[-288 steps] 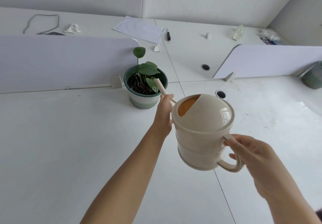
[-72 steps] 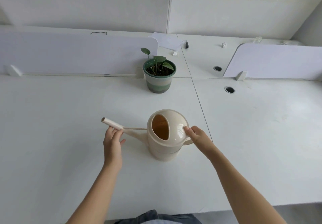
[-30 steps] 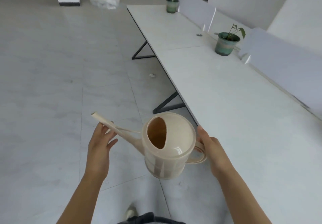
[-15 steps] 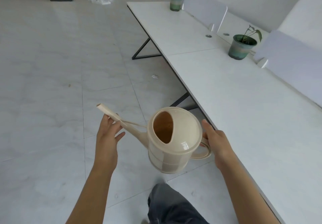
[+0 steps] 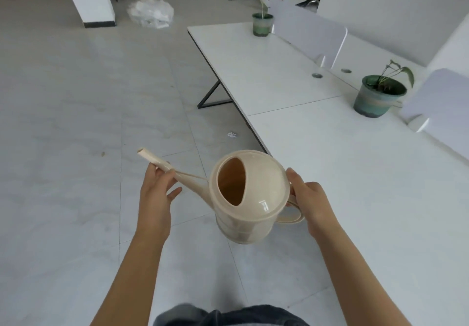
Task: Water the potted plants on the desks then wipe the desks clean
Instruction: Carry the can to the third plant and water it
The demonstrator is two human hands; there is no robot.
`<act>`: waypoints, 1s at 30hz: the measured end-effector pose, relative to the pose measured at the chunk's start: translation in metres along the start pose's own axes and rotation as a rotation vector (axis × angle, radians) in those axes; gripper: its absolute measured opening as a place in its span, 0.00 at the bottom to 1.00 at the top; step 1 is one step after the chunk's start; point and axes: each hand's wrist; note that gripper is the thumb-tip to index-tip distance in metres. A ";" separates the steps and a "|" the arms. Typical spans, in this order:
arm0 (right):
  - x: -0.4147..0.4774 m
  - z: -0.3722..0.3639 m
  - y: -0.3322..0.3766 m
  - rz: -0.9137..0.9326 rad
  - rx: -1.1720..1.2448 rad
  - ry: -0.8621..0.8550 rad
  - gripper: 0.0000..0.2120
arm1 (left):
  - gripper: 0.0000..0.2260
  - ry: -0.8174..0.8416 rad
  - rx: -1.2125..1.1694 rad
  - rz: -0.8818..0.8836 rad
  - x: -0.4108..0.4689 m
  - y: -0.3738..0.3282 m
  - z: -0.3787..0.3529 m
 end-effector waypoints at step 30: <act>0.220 0.022 0.082 -0.449 0.365 -0.948 0.25 | 0.33 1.110 0.057 0.335 0.338 0.070 -0.305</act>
Point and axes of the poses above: each hand's wrist, its own x-axis towards the middle knuckle, its own z-axis out of the back of the hand, y = z × x, and after that the axes turned 8 degrees about -x, right-handed
